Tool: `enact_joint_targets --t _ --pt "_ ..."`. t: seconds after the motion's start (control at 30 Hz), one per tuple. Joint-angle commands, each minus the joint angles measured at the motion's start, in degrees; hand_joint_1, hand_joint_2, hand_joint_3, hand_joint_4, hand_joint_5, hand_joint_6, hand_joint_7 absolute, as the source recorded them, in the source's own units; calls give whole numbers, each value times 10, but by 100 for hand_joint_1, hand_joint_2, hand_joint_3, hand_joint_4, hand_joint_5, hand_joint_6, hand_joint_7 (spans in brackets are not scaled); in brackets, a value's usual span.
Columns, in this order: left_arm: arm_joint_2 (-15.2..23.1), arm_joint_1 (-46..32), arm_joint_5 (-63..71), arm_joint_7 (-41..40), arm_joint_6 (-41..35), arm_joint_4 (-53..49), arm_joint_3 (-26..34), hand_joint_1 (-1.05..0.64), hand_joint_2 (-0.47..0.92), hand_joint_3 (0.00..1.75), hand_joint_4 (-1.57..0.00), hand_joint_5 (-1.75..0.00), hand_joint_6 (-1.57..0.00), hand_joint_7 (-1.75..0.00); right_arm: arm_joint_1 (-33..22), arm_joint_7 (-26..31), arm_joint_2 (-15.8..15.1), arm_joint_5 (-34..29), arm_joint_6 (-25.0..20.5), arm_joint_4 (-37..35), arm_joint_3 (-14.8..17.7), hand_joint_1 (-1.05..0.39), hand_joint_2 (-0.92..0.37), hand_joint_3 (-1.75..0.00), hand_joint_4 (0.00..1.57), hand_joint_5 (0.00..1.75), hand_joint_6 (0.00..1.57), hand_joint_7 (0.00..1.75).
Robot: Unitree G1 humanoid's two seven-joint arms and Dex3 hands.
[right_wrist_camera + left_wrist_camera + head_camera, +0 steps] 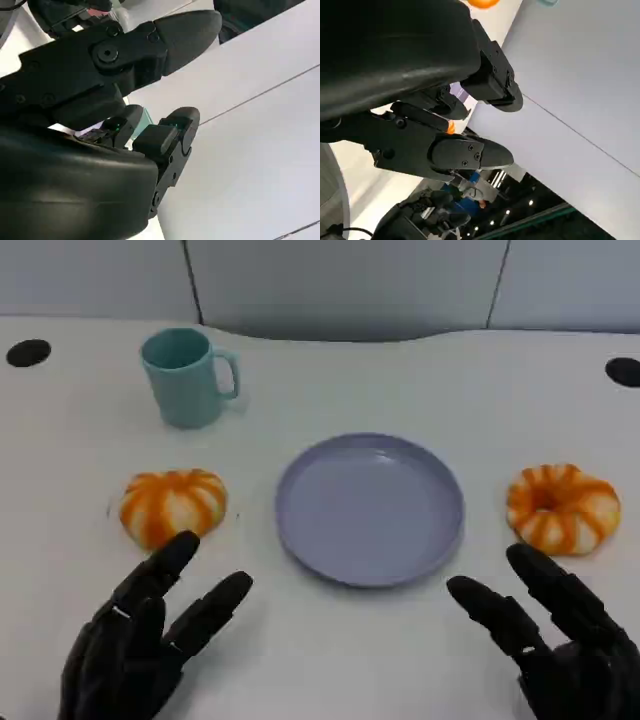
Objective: Grasp the bread from the table and place it into the plate.
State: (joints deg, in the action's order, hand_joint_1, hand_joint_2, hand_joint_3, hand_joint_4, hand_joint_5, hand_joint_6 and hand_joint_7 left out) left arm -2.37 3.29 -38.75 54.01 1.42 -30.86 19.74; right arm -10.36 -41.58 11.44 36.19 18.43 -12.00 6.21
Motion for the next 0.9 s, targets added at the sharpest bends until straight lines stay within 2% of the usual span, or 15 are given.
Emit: enact_joint_targets --t 0.03,0.63,0.87,0.9 --pt "5 -4 3 -3 2 8 1 -55 92 22 -68 0 -63 0 -1 1 0 1 -2 7 3 -58 -92 -9 61 38 73 0" --pt "12 -10 -7 18 1 14 4 -53 92 21 -66 0 -60 0 -13 -1 6 4 -1 15 0 -58 -92 -10 61 37 73 0" --pt "58 -29 6 -2 27 132 18 -50 92 8 -68 -1 -64 -1 -17 2 7 6 -5 19 -3 -57 -92 -10 61 37 72 0" --pt "71 -29 17 -2 52 147 21 -50 92 7 -68 -1 -64 -1 -16 1 7 5 -4 17 -2 -57 -92 -10 61 37 72 0"
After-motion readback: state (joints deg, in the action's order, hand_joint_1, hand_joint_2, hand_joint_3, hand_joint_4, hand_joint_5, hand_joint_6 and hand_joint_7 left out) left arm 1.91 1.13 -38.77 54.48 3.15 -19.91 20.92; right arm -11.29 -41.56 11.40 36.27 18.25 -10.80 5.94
